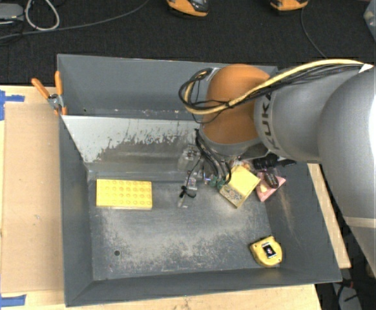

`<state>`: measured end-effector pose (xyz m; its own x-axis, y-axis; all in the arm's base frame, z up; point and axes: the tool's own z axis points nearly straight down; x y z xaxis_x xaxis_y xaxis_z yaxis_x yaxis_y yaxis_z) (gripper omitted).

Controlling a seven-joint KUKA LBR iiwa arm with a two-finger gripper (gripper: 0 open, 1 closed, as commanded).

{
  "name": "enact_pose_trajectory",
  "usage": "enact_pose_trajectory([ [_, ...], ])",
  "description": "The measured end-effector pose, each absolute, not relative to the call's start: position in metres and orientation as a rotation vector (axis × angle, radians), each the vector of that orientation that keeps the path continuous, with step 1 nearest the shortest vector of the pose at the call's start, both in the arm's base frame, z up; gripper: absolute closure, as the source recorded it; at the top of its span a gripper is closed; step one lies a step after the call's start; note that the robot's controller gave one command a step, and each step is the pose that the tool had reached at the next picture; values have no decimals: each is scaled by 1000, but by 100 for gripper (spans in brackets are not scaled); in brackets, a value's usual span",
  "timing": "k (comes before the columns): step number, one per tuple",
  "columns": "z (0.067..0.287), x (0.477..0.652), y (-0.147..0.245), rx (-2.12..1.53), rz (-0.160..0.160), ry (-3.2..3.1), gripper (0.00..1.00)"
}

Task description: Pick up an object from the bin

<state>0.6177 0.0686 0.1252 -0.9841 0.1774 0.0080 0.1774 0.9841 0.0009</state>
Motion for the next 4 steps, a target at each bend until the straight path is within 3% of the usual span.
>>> enact_pose_trajectory([
  [1,85,606,162,-325,-6,-3128,0],
  [2,72,618,189,-535,-2,-3098,100],
  [3,72,618,189,-535,-1,-3098,100],
  [4,95,615,188,-533,5,-3088,100],
])
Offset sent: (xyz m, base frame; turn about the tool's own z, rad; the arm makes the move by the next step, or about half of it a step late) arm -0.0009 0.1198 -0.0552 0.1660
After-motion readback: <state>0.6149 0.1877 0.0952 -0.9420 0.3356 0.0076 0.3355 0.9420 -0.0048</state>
